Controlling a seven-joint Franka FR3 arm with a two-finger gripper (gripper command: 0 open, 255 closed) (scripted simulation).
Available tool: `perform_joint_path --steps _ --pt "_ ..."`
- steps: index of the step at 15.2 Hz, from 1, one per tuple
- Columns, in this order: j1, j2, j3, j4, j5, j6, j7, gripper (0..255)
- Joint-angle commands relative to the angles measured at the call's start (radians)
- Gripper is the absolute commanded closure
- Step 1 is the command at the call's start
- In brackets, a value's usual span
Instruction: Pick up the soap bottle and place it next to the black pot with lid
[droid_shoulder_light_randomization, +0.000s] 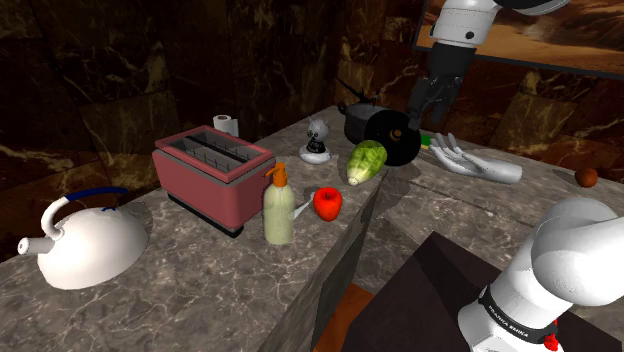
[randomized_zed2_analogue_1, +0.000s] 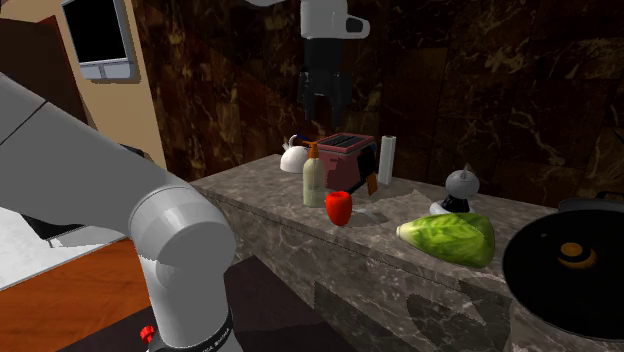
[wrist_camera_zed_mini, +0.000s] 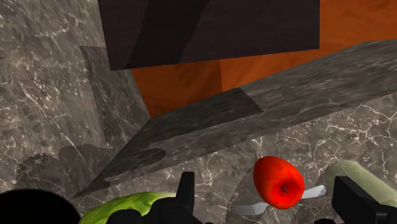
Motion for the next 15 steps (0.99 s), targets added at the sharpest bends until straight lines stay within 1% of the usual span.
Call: perform_joint_path --steps 1,8,12,15 --pt "0.000 0.000 0.000 0.000 0.000 0.000 0.000 0" --pt "0.022 0.164 0.136 0.042 0.040 0.142 0.156 0" --pt "0.028 0.280 0.211 0.096 0.038 0.213 0.248 0" --pt "0.029 0.376 0.265 0.151 0.021 0.259 0.320 0"
